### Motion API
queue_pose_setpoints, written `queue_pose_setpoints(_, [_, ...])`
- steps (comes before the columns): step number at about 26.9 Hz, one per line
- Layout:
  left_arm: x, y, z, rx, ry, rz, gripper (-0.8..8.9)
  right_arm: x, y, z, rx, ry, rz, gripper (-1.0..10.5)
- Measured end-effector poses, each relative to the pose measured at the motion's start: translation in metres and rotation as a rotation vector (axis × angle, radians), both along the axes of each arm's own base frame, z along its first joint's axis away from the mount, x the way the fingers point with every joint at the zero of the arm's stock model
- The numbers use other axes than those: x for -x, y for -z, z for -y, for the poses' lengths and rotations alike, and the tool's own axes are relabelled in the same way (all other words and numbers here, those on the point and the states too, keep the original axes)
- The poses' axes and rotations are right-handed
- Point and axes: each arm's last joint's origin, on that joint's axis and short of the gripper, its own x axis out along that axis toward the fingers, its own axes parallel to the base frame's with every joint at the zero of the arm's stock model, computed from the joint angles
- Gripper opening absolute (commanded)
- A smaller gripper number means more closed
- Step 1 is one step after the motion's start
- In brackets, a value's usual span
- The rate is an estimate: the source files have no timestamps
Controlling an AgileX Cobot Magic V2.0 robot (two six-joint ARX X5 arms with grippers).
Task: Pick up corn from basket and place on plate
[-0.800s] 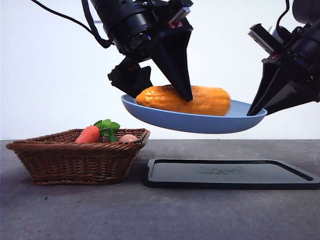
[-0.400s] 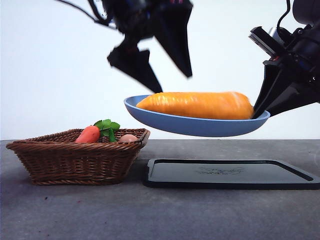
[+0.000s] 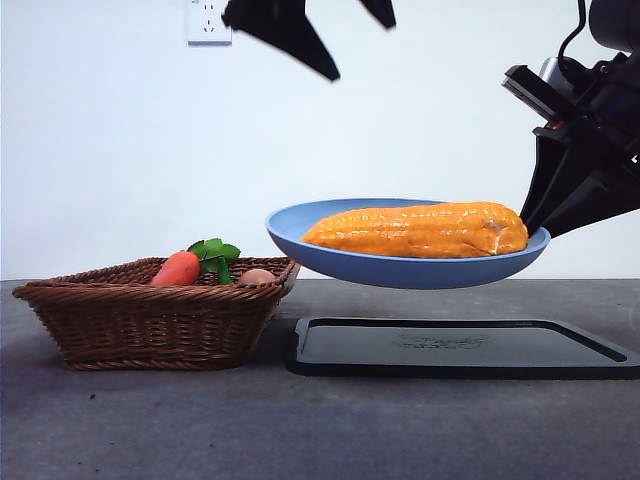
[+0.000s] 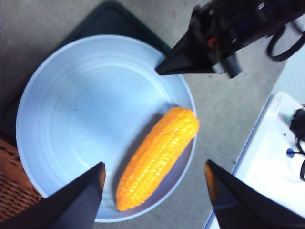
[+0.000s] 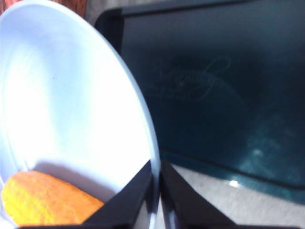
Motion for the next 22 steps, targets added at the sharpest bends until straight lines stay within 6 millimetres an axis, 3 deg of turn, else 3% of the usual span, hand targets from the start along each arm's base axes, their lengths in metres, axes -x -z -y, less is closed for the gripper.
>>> queue_pose_setpoints(9, [0.007, -0.034, -0.006, 0.042, 0.000, 0.046, 3.42, -0.030, 0.030, 0.019, 0.008, 0.085, -0.061, 0.0])
queue_pose_setpoints(17, [0.009, -0.035, -0.008, 0.026, 0.000, 0.029, 3.39, -0.077, 0.051, 0.032, 0.010, 0.114, -0.111, 0.0])
queue_pose_setpoints(22, [0.009, -0.035, -0.008, 0.026, 0.000, 0.029, 3.39, -0.079, 0.067, 0.032, 0.016, 0.083, -0.179, 0.0])
